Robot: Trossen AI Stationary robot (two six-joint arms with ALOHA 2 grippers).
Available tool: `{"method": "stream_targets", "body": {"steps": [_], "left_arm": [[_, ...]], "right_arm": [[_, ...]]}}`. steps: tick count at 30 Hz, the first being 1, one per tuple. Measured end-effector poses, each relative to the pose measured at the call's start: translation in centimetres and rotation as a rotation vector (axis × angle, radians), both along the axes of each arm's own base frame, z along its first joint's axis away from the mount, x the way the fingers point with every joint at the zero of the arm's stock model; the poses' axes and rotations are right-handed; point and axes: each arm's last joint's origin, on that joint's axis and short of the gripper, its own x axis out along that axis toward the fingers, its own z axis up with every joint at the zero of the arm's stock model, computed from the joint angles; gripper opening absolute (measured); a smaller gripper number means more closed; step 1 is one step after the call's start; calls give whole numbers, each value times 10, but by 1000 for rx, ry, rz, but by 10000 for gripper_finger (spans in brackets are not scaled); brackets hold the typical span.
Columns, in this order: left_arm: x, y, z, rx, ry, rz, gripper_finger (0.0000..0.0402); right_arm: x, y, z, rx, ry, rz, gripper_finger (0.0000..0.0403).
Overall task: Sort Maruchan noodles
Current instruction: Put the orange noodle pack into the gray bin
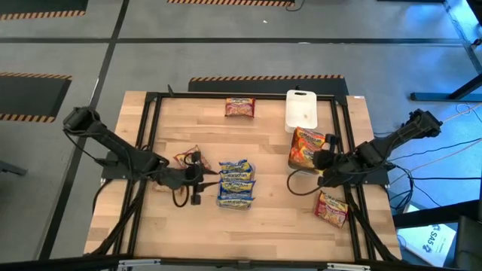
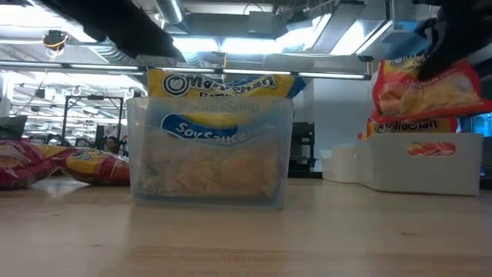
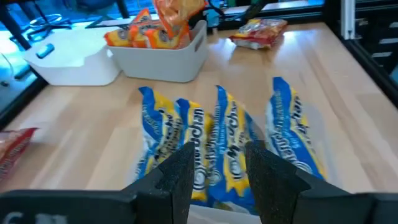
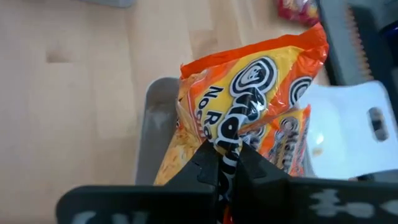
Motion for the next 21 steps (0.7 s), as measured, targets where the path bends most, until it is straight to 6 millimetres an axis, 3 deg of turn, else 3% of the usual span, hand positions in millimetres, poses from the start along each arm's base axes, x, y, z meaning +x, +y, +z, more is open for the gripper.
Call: {"method": "stream_targets", "body": {"steps": [6, 10, 21], "left_arm": [[3, 7, 0, 8, -2, 24, 136], [3, 7, 0, 7, -3, 26, 136], [4, 3, 1, -76, 6, -83, 136]], "right_arm": [[2, 0, -26, -46, 39, 22, 1], [9, 1, -27, -38, 15, 17, 1], [32, -8, -49, -27, 177, -39, 1]]}}
